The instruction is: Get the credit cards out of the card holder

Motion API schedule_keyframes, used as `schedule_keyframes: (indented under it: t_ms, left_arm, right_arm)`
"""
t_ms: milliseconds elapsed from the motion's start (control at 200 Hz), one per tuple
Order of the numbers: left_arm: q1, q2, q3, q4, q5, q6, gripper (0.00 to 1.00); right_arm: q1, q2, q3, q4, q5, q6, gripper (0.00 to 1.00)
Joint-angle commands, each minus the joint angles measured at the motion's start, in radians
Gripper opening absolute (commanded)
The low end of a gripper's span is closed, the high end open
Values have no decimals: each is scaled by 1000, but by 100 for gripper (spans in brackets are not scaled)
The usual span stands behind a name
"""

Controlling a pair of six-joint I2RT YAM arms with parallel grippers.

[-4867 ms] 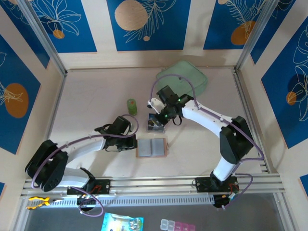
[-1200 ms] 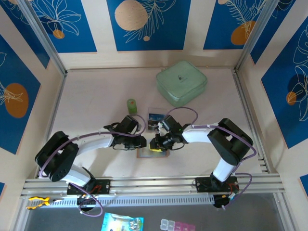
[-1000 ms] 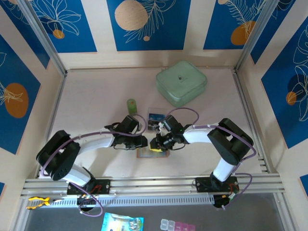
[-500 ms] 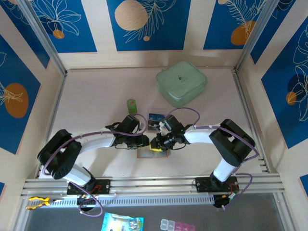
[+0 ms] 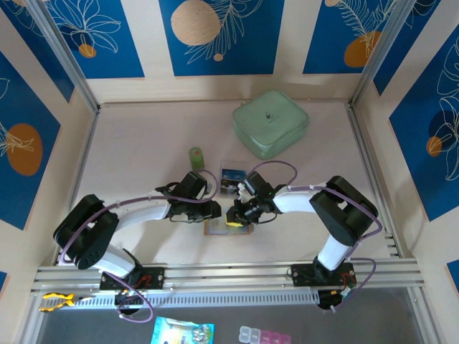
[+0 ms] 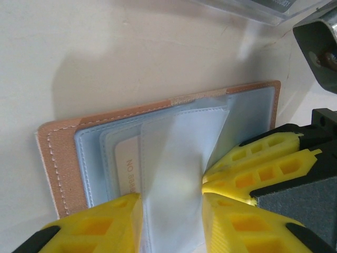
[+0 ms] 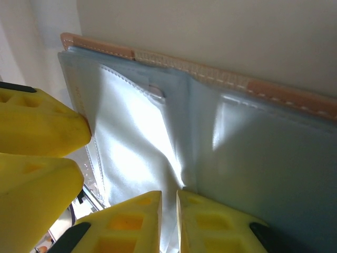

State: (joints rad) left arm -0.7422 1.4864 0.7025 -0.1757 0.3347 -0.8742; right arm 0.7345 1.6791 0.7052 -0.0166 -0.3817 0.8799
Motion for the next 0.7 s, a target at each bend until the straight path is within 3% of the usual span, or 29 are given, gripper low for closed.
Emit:
schedule_keyframes:
  t_ms: [0,355,540,690]
  left_arm:
    - [-7,21,21,-23,-2,6,35]
    - [-7,32,38,-69,-32,13,42]
    - [-7,34,17,51,45,-10,35]
    - [-8,15,22,58,52,-15,31]
  right_arm:
    - [-3,28,2,-51,26,-12,16]
    - [-3,26,-10,-19,5,-1,13]
    - [-1,17,-24,35,-26,18,13]
    - [6,-26,-1,-1,-29,31,20]
